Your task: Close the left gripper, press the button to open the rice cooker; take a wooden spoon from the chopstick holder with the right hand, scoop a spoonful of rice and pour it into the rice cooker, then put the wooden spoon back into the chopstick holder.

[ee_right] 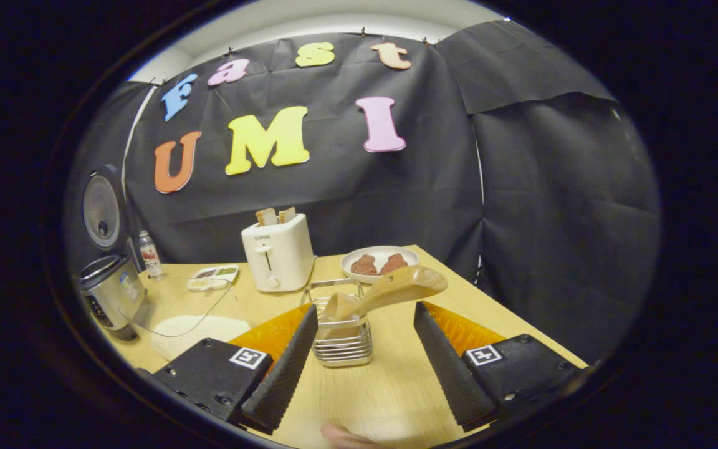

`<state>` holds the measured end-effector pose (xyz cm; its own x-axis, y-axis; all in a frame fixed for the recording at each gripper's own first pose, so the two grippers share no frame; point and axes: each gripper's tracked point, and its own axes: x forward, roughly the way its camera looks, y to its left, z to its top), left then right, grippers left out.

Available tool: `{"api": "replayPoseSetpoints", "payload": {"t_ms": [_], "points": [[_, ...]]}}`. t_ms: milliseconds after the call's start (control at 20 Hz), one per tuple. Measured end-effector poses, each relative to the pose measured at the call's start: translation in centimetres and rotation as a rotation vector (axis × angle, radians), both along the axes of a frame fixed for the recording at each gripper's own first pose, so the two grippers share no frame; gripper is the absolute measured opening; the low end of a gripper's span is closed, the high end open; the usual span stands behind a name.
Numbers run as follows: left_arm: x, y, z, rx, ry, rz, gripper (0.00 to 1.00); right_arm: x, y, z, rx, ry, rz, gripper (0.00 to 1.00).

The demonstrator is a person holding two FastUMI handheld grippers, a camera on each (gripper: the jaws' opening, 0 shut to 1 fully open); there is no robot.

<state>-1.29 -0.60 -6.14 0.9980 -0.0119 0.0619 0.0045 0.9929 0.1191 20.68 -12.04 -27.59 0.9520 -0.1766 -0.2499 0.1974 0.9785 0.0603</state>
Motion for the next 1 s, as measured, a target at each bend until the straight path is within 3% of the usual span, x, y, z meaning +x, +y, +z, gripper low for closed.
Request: {"api": "replayPoseSetpoints", "payload": {"t_ms": [300,400,450,550,700,750,900,1000], "points": [[0.1,0.5,-1.4,-0.035,0.034,-0.011,0.96,2.8,-0.4,-0.5,0.031,-0.039,-0.040,0.99],[0.3,0.3,-1.8,-0.056,0.045,-0.035,0.96,3.5,0.3,-0.5,0.045,-0.048,-0.026,0.87],[0.5,-0.2,-2.1,-0.069,0.052,-0.063,0.96,3.7,-0.2,-0.5,0.034,-0.057,-0.051,0.86],[0.7,0.1,-2.8,-0.102,0.075,-0.077,0.95,4.1,-0.9,0.0,0.023,-0.092,-0.079,0.71],[0.9,1.0,-3.3,-0.117,0.096,-0.064,0.96,4.5,-0.6,0.6,0.061,-0.113,-0.071,0.39],[1.1,1.3,-3.4,-0.120,0.101,-0.060,0.96,4.6,-0.2,0.8,0.078,-0.120,-0.051,0.40],[1.4,1.8,-4.1,-0.131,0.120,-0.050,0.96,5.5,0.9,2.1,0.101,-0.129,0.003,0.22],[1.5,2.2,-4.4,-0.142,0.132,-0.049,0.96,6.1,1.3,2.9,0.061,-0.130,0.028,0.17]]}}
